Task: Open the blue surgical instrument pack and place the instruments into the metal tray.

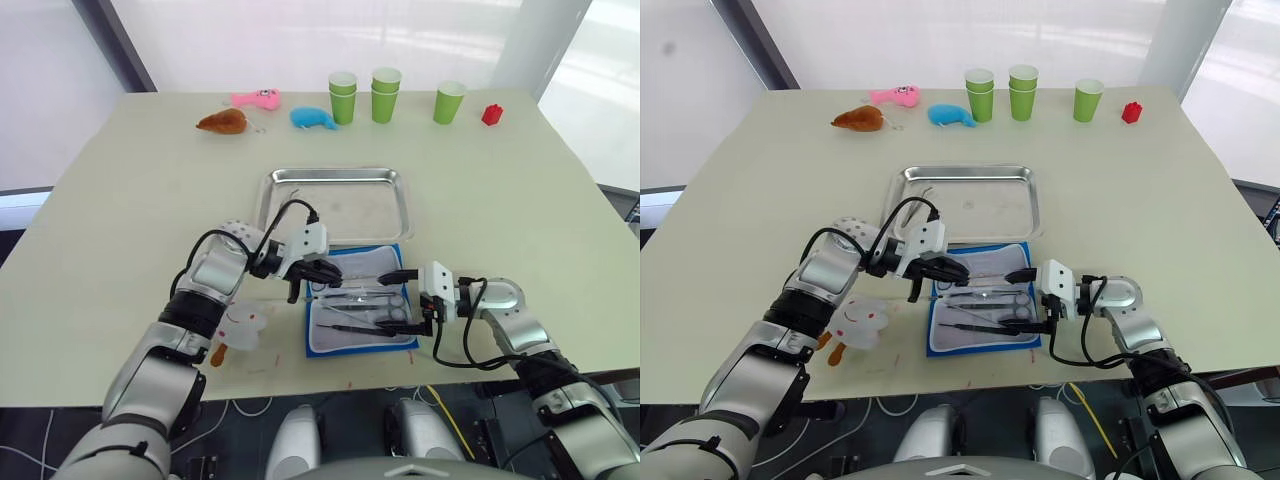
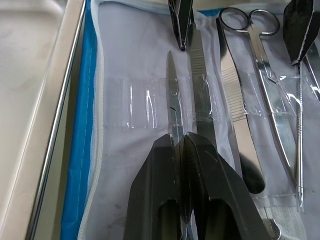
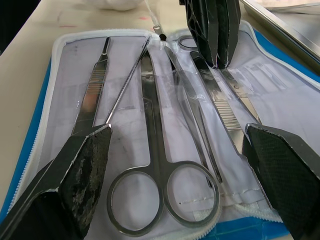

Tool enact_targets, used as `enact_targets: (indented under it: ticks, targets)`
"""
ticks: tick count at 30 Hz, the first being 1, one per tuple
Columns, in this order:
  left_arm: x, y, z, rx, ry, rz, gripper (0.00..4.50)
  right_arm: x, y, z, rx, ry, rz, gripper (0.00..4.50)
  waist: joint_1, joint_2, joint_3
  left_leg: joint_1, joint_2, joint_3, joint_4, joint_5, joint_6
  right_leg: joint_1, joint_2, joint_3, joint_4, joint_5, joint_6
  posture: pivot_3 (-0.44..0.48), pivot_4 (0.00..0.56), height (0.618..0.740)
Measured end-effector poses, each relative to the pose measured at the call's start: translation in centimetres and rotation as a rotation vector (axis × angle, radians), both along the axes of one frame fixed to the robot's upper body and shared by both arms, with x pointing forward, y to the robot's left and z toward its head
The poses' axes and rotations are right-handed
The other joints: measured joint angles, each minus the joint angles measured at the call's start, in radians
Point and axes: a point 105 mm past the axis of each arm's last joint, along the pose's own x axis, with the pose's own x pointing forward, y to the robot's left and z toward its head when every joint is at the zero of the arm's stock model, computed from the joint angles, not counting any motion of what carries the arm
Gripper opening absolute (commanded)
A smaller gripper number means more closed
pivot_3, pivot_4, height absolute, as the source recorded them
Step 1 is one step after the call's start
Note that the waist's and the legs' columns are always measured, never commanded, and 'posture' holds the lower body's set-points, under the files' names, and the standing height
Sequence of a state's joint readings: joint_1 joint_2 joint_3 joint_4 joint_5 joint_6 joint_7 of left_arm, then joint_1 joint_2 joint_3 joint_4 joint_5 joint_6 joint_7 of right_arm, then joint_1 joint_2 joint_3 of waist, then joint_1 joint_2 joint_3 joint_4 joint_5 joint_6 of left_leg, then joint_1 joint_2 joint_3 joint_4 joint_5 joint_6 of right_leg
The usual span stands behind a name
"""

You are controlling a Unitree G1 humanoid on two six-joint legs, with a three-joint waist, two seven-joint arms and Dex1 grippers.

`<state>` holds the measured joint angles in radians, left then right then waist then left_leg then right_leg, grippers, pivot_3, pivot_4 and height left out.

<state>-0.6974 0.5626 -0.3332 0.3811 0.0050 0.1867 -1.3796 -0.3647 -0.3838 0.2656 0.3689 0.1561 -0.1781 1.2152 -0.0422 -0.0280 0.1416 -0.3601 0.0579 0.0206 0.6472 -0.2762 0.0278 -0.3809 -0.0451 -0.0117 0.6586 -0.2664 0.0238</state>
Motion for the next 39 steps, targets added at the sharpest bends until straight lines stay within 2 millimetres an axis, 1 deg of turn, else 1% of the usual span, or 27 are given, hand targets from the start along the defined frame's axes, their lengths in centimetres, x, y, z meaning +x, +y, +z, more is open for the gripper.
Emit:
enact_targets:
  ticks: [9,15,21,39]
  targets:
    - [0.5,-0.8,1.0,0.079,0.056,0.02,0.09,0.0,0.2,0.0,0.007,-0.003,-0.003,4.5,0.0,0.0,0.002,0.0,0.0,-0.001,0.0,0.0,0.0,0.0,0.001,0.0,0.0,0.0,0.0,0.0,0.15,0.74]
    - [0.5,-1.2,1.8,0.126,0.098,0.023,0.09,0.1,0.3,0.2,0.011,-0.01,-0.001,4.5,-0.001,0.0,0.003,-0.001,0.0,-0.001,0.0,0.0,0.0,-0.003,0.002,0.001,0.001,0.0,0.0,0.0,0.15,0.74]
    - [0.4,-1.2,2.1,0.144,0.118,0.035,0.09,0.1,0.5,0.2,0.014,-0.013,0.001,4.5,-0.001,-0.001,0.003,-0.001,0.0,-0.001,0.0,0.0,0.0,-0.004,0.003,0.003,0.001,0.0,0.0,0.0,0.15,0.74]
    - [-0.2,-0.2,2.9,0.214,0.137,0.052,0.09,0.2,1.0,0.3,0.018,-0.027,0.012,4.5,-0.003,-0.001,0.004,-0.001,0.001,-0.006,0.0,0.0,0.0,-0.008,0.01,0.01,0.003,0.0,0.0,0.0,0.15,0.74]
